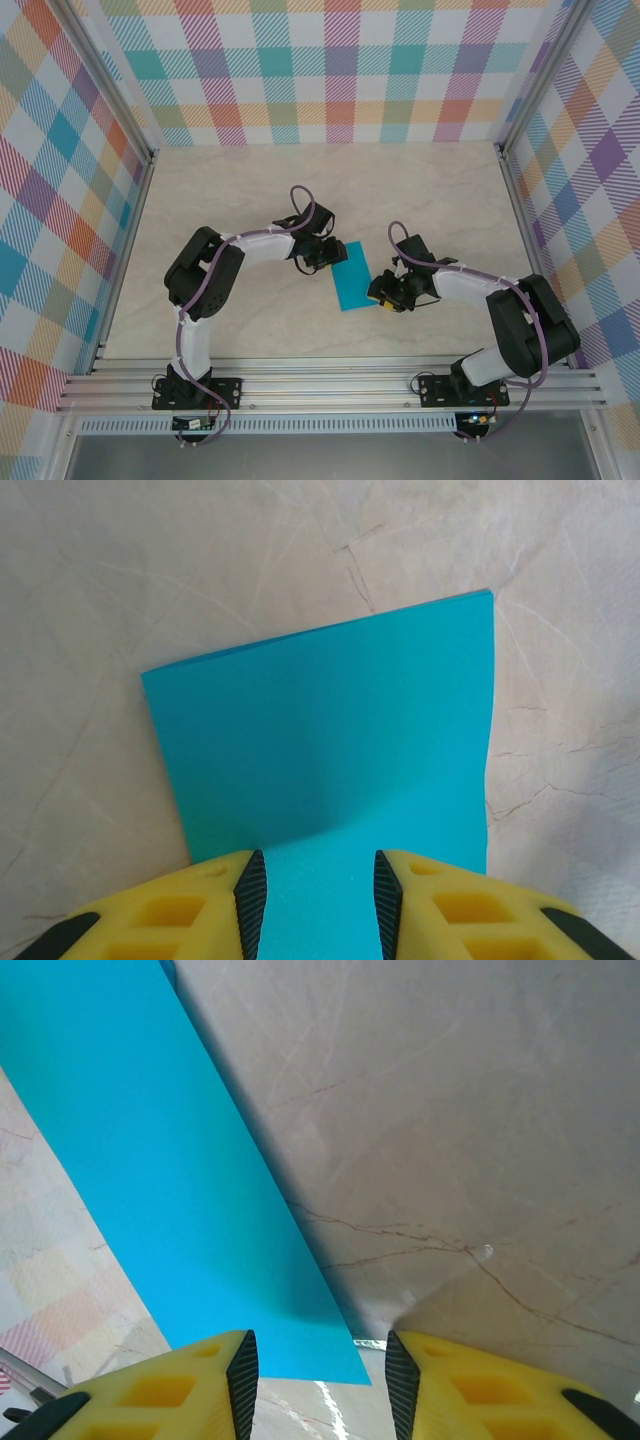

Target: Fold a paper plane with a square sheet of paper (pick it up from the middle)

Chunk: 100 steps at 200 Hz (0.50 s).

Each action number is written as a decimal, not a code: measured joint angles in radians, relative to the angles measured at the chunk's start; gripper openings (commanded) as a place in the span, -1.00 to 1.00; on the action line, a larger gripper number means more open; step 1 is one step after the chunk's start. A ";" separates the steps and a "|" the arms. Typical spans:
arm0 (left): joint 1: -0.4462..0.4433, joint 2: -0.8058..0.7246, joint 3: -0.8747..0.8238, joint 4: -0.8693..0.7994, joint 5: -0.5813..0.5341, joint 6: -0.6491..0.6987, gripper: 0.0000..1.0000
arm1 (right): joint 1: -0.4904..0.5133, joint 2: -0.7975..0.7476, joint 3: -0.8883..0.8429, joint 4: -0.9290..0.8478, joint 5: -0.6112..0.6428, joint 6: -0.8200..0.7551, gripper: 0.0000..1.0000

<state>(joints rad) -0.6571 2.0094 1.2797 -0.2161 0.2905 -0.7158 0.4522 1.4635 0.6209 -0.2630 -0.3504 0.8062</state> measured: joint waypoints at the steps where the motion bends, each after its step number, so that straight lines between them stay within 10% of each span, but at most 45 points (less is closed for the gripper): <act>1: 0.000 0.000 0.000 0.000 0.000 0.000 -0.27 | 0.000 0.000 0.000 0.000 0.000 0.001 -0.21; 100: 0.000 0.002 0.000 0.005 0.007 0.003 -0.27 | 0.004 -0.001 0.000 0.064 -0.013 0.043 -0.23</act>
<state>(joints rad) -0.6571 2.0113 1.2797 -0.2108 0.2977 -0.7128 0.4561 1.4624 0.6209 -0.1986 -0.3637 0.8497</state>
